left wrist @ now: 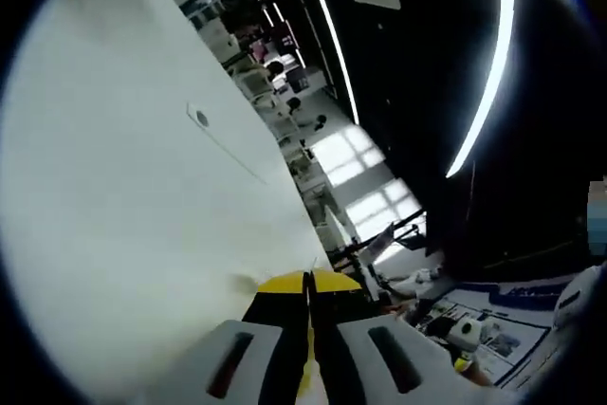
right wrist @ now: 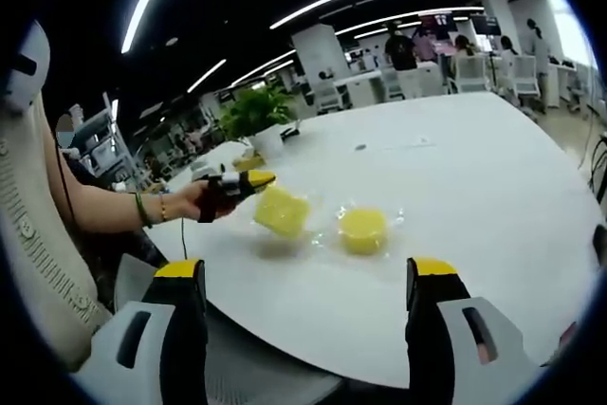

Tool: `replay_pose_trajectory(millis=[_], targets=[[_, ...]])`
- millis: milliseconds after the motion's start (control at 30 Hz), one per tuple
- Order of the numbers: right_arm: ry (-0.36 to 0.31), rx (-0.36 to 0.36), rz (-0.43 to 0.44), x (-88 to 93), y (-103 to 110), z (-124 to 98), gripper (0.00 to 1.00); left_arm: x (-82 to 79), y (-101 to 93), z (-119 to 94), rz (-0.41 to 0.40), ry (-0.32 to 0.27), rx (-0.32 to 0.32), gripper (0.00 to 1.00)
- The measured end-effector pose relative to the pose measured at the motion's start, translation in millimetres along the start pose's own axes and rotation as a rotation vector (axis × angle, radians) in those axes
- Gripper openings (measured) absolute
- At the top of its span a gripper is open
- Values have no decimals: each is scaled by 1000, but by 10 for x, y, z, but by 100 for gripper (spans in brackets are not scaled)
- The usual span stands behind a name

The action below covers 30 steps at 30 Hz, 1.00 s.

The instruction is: Compare the silicone blocks by pressing each to a similar depth, holding the contact briefly, and releasing to observe deformation and rebound differences across the visible hardness samples.

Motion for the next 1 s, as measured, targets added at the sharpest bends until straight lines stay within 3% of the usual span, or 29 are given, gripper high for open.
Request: replay_pose_trajectory(millis=[300,400,567,1000], targets=[[-27,-36,-17,-43,42,-21,81,131,-328,-41,43,90,43,0],[-35,-47,-21,-57,51,-29,80,125,-411,-53,38,86,55,0],[-48,-72,-36,-109,63,-18,81,60,-683,-63,137,109,101,0],[-81,-194,-99,-395,115,144,82,-135,-1227,-208,270,78,191,0]])
Point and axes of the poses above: the point that each gripper's makers call its tool centre point, and the gripper's own axes: z roughly forward along the fingers, y roughly to its left, x roughly out of its underside, the point moved 10 cm from there along -z, roughly backward along the fingers, and after that the axes turned 15 degrees about -y, right-handed, at the moved point
